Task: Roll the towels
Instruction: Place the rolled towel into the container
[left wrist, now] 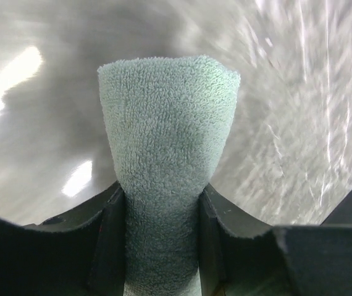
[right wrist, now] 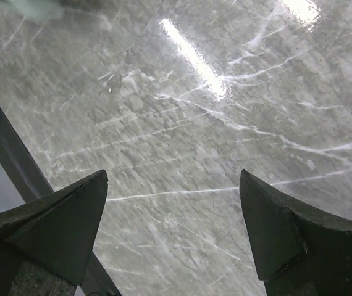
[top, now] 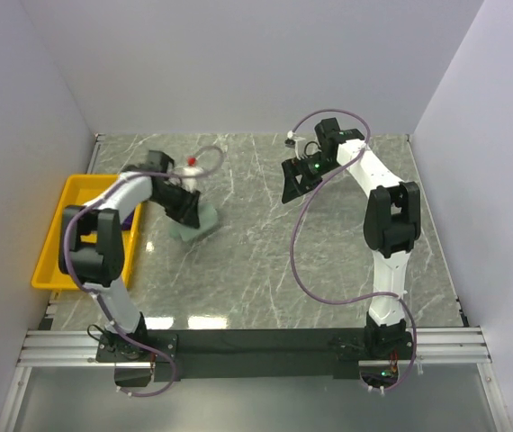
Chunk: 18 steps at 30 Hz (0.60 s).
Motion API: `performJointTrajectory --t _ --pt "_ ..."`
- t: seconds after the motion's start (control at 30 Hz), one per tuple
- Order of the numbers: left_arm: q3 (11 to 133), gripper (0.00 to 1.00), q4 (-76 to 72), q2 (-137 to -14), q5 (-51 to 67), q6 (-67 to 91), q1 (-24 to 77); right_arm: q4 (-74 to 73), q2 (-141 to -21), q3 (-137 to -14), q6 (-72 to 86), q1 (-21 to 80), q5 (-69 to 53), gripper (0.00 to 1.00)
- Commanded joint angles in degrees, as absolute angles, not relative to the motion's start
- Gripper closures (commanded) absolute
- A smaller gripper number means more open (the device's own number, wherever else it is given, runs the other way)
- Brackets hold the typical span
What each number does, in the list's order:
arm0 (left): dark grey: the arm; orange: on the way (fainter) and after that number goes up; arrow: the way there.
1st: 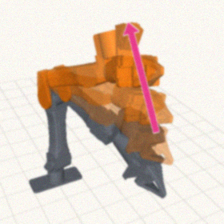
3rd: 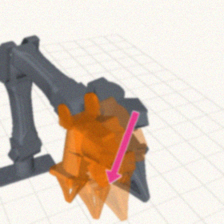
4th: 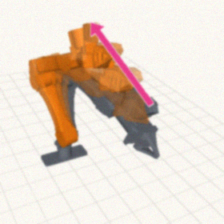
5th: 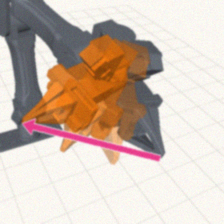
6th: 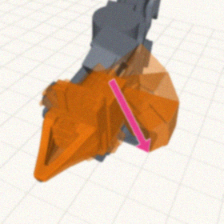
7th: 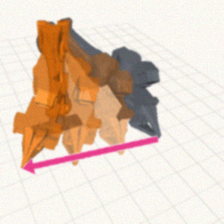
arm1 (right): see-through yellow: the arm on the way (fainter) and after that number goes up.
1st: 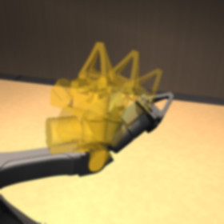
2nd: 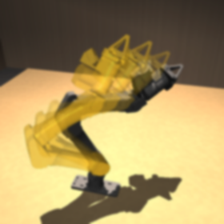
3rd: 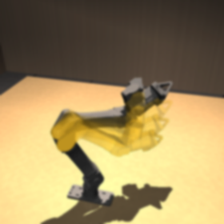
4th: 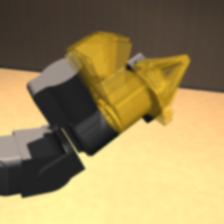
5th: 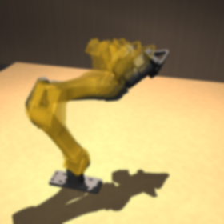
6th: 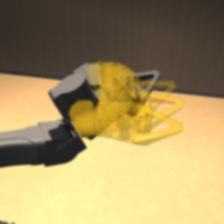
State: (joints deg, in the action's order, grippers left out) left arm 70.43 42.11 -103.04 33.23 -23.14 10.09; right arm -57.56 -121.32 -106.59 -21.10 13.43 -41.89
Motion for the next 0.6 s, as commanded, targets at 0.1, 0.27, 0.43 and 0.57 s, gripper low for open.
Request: performJointTrajectory --t 0.1,0.27,0.43,0.57 --pt "83.56 0.99 50.09 -96.94 36.3 -21.0 -4.46 -57.39 -120.5 -107.32 -20.74 12.66 -41.57 0.06" --pt "91.39 1.0 52.02 -102.21 31.99 -20.83 -18.87 -57.39 -120.85 -107.05 -20.3 12.74 -42.8 0.06" --pt "98.09 1.0 49.84 -107.83 29.99 -20.48 -28.2 -56.96 -121.29 -106.53 -19.51 12.66 -44.12 0.06" --pt "94.41 1.0 43.78 -108.28 21.55 -22.32 -28.83 -56.16 -121.03 -105.38 -19.07 12.66 -45.0 0.05"
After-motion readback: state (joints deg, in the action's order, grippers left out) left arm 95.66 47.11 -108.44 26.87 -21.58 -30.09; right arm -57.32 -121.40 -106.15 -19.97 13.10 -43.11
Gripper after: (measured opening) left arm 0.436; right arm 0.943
